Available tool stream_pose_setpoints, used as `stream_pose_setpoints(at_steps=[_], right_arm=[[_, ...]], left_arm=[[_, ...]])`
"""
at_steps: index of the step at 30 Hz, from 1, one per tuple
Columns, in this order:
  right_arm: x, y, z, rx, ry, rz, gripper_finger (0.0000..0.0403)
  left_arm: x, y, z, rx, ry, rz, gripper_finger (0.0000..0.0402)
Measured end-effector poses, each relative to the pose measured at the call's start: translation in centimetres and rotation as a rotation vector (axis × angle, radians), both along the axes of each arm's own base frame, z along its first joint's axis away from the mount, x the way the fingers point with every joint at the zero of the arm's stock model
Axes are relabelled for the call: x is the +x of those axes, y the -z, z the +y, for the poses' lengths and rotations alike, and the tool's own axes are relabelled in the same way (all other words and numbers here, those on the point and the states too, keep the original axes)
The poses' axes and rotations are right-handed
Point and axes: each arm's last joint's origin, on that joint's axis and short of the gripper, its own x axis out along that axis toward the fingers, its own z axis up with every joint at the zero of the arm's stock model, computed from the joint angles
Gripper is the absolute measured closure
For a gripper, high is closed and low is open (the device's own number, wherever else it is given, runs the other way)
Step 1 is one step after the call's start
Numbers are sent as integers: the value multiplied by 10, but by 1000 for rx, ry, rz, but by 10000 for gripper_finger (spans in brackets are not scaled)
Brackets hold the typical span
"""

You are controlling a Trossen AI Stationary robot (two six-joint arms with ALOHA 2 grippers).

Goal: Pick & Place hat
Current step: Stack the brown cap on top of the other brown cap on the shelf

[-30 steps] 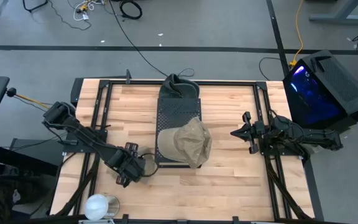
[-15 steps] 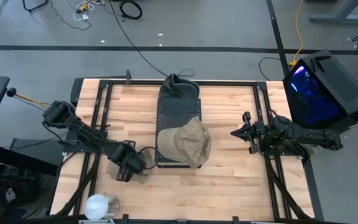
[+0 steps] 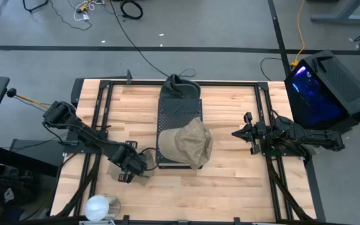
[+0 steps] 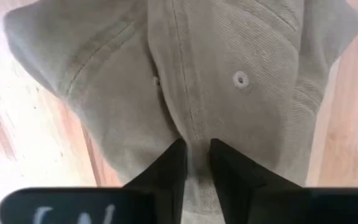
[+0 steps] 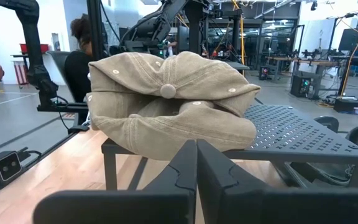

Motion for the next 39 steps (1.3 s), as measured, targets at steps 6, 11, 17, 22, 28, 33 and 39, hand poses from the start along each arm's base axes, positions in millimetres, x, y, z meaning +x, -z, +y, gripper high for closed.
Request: stream_pose_setpoints(at_steps=[6, 11, 17, 22, 28, 33, 39], right_arm=[[0, 0, 0, 0, 0, 0, 396], [0, 0, 0, 0, 0, 0, 396], [0, 0, 0, 0, 1, 0, 396], [0, 0, 0, 0, 0, 0, 396], [0, 0, 0, 0, 0, 0, 396], [0, 0, 0, 0, 0, 0, 396], [0, 0, 0, 0, 0, 0, 396]], left_arm=[[0, 0, 0, 5, -2, -3, 372], [0, 0, 0, 5, -2, -3, 395], [0, 0, 0, 3, 14, 1, 397], [-2, -6, 1, -43, 3, -2, 398], [-10, -18, 5, -62, -12, -16, 400], [-13, -33, 7, -85, -11, -51, 400], [-14, -57, 7, -131, -10, -132, 401]])
